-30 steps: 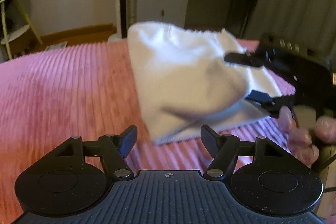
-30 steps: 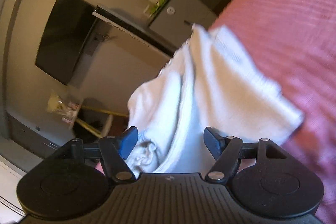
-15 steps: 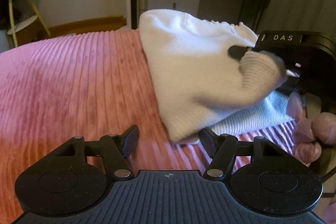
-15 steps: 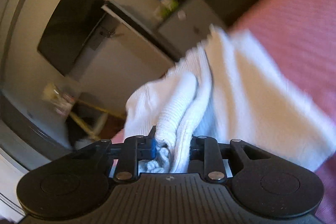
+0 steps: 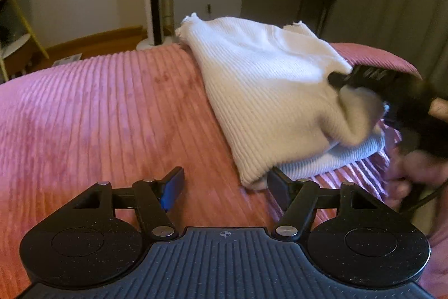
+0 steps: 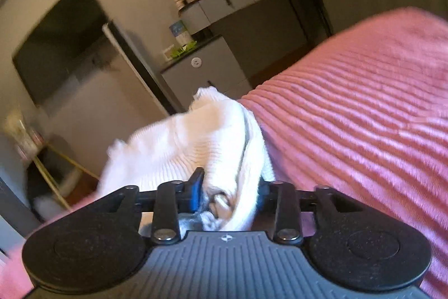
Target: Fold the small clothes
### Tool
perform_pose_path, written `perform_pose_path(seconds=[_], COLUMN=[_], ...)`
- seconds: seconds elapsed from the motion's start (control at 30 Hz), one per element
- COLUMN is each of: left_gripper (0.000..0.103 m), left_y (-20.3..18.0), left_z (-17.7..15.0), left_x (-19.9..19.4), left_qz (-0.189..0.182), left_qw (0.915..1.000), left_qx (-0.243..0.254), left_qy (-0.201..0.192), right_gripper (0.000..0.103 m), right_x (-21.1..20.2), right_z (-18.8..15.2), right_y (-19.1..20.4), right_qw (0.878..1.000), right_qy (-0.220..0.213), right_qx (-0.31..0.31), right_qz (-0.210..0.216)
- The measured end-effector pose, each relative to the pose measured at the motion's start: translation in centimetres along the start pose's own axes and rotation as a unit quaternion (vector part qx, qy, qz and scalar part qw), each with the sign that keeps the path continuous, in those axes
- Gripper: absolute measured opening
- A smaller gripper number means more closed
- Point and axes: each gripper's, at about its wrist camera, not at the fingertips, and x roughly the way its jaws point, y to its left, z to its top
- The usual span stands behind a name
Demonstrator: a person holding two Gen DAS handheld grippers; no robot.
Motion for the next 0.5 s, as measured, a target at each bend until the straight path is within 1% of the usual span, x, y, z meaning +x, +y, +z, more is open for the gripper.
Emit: perform_pose_path(seconds=[0.07,0.13,0.17,0.27,0.33,0.4,0.43,0.5], left_gripper=[0.071,0.071,0.071,0.071,0.071,0.071,0.071,0.071], left_y=[0.4,0.8,0.8,0.5,-0.3,-1.3,-1.7,-2.0], left_z=[0.0,0.2,0.3,0.3,0.0,-0.3,-0.4,-0.4], left_x=[-0.4,-0.7,-0.7,-0.6,-0.5,-0.1,0.1,0.5], left_qz=[-0.003,-0.009,-0.011,-0.026,-0.029,-0.025,-0.020,-0.011], left_qw=[0.9999,0.9997,0.9994,0.9987,0.9989,0.9993,0.9996,0.9996], left_qx=[-0.010,-0.024,-0.031,-0.043,-0.037,-0.024,-0.019,-0.020], left_qy=[0.000,0.000,-0.001,0.003,0.008,0.010,0.011,0.015], right_gripper=[0.048,0.052,0.053,0.053,0.053,0.053,0.058,0.064], right_x=[-1.0,-2.1,-2.5,-3.6,-4.3,-4.9,-4.9,-5.0], right_z=[0.7,1.0,1.1,0.9,0.7,0.5,0.5,0.3], right_y=[-0.6,-0.9,-0.9,-0.3,-0.1,-0.7,-0.9,-1.2], right_qw=[0.999,0.998,0.998,0.997,0.996,0.995,0.994,0.992], right_qy=[0.007,0.014,0.027,0.059,0.071,0.080,0.085,0.086], right_qx=[0.042,0.065,0.063,0.037,0.045,0.063,0.073,0.088], right_qz=[0.013,0.011,0.009,-0.017,-0.031,-0.020,-0.012,0.010])
